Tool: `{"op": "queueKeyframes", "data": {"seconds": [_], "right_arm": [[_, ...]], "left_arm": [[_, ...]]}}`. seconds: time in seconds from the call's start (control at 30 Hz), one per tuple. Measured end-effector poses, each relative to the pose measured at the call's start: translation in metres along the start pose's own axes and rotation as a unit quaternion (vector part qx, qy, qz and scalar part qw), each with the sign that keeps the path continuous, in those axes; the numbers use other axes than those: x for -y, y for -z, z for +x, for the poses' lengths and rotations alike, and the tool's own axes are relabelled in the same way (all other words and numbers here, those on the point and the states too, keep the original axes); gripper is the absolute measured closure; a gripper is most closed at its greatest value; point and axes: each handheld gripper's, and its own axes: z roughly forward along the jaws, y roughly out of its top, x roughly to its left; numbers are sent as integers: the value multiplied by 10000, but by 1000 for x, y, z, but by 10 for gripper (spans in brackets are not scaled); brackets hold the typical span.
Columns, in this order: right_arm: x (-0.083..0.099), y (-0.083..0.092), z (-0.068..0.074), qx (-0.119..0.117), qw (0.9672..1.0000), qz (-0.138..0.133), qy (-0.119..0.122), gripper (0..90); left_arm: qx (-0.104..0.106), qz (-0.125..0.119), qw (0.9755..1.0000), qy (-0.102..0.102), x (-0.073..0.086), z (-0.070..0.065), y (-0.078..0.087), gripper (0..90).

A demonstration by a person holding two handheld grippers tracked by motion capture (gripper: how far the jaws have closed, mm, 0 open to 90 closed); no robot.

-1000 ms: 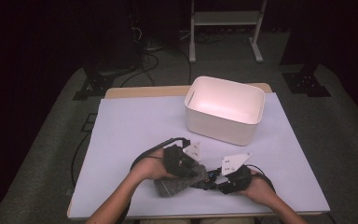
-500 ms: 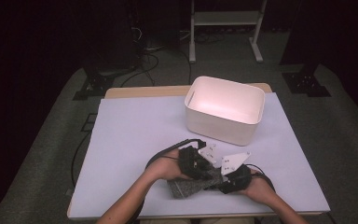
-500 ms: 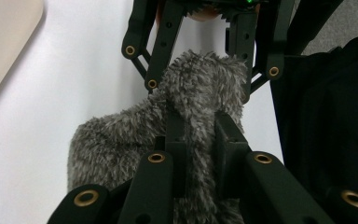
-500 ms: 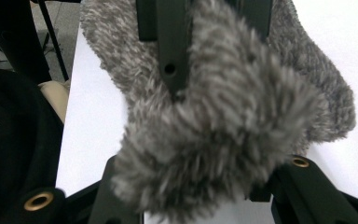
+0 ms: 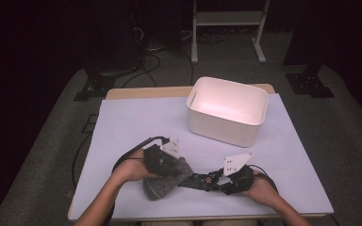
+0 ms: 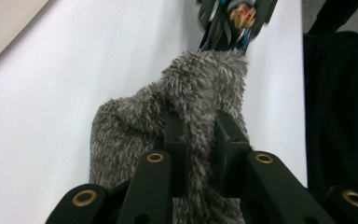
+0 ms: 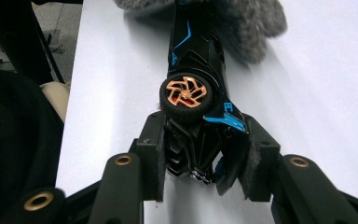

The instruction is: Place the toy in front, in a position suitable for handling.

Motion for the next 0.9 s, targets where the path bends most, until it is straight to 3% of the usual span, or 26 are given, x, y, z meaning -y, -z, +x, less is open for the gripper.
{"op": "queueKeyframes", "data": {"seconds": [0.13,0.27,0.4,0.5,0.6,0.77,0.9], "right_arm": [[0,0,0,-4,10000,-1,-10,574],[0,0,-1,-11,10000,-1,-16,574],[0,0,-1,-10,10000,3,-8,574],[0,0,0,1,10000,4,20,574],[0,0,0,-7,10000,1,0,574],[-1,-1,0,9,10000,-3,2,573],[-1,-1,0,7,10000,-5,-18,573]], "left_arm": [[-253,171,9994,138,12,6,7,778],[-206,26,9995,257,18,8,8,778],[-87,-54,9998,157,10,4,4,778],[-55,-14,10000,-47,-4,-1,-2,778],[103,-141,9996,-215,-18,-7,-8,779],[319,-34,9975,-633,-52,-16,-33,778],[422,-37,9957,-819,-75,-20,-46,778]]}}
